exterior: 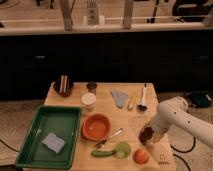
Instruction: Place grapes in red bowl
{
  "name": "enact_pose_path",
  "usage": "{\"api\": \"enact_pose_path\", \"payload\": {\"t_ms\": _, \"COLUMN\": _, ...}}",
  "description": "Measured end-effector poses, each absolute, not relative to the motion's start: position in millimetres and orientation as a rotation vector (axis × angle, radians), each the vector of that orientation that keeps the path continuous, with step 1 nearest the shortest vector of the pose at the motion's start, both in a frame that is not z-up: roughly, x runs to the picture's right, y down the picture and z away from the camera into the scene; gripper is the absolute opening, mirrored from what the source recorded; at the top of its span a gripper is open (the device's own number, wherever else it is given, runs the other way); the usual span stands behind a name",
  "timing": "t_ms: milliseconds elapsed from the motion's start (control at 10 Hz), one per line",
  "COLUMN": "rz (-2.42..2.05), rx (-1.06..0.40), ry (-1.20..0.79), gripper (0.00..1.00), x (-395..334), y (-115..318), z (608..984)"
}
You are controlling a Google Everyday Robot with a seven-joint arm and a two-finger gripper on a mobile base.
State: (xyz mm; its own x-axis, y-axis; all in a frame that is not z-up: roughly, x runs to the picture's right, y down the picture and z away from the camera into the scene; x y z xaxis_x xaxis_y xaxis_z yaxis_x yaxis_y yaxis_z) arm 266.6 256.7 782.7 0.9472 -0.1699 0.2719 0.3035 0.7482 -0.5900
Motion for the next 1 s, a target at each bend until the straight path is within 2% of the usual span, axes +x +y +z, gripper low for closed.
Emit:
{"api": "enact_pose_path", "payload": {"t_ms": 200, "rz": -0.257, "rx": -0.68, "ry": -0.209, "gripper": 0.49, "x": 267, "y": 258, "z": 783}}
{"api": "enact_pose_path", "payload": {"t_ms": 600, "rz": -0.269, "rx": -0.676, "ry": -0.195, "gripper": 0.09, "x": 284, "y": 252, "z": 763}}
{"api": "enact_pose_path", "payload": {"t_ms": 700, "rz": -0.281, "rx": -0.671, "ry": -0.19, "gripper": 0.03, "x": 278, "y": 248, "z": 758}}
{"api": "enact_pose_path", "payload": {"t_ms": 1000, "rz": -0.333, "rx": -0.66, "ry": -0.182, "gripper": 0.01, "x": 246, "y": 230, "z": 736}}
